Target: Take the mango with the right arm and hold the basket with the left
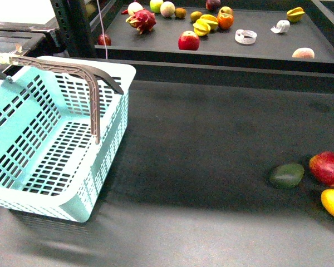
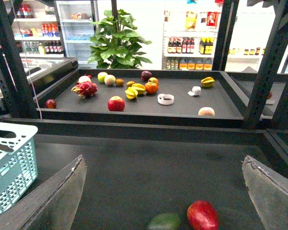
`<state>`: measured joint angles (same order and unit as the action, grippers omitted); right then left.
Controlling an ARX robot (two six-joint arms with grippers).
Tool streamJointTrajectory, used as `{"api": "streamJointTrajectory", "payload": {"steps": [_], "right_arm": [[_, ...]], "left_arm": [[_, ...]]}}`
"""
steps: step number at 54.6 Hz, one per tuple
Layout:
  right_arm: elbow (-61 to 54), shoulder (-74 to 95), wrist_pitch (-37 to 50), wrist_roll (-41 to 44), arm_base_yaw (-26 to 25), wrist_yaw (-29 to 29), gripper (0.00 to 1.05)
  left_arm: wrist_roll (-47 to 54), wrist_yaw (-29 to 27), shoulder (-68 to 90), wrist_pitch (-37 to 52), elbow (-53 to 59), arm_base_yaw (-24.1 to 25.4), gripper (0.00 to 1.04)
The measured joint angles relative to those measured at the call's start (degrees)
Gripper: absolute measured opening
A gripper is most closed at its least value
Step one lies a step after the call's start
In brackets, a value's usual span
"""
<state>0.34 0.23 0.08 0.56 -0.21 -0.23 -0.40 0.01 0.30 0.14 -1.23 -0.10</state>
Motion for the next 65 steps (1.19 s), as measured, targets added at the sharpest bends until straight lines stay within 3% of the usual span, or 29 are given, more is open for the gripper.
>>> {"api": "streamJointTrajectory", "payload": {"steps": [25, 26, 29, 32, 34, 41, 51, 65], "right_arm": [[0.0, 0.0, 0.0, 0.0, 0.0, 0.0, 0.97], [0.0, 0.0, 0.0, 0.0, 0.0, 0.0, 0.97], [0.0, 0.0, 0.0, 0.0, 0.0, 0.0, 0.97], [0.0, 0.0, 0.0, 0.0, 0.0, 0.0, 0.97], [0.0, 0.0, 0.0, 0.0, 0.0, 0.0, 0.97], [0.0, 0.0, 0.0, 0.0, 0.1, 0.0, 0.97], [0.0, 0.0, 0.0, 0.0, 0.1, 0.0, 0.97], [0.0, 0.0, 0.0, 0.0, 0.1, 0.0, 0.97]], "left_arm": [[0.0, 0.0, 0.0, 0.0, 0.0, 0.0, 0.97], [-1.6, -3.3, 0.8, -0.9, -0.2, -1.0, 0.97], [-13.8, -30.9, 12.9, -8.3, -4.2, -9.2, 0.97], [-23.7, -41.3, 21.8, -6.8, -5.1, -9.7, 0.97], [-29.9, -44.8, 28.5, -3.1, -5.9, -8.0, 0.97], [-41.5, -37.4, 46.3, 9.4, -10.2, -2.9, 0.97], [-49.1, -29.6, 69.8, 21.6, -19.5, -3.4, 0.97], [-56.0, -24.2, 96.1, 25.3, -36.7, -5.4, 0.97]]}}
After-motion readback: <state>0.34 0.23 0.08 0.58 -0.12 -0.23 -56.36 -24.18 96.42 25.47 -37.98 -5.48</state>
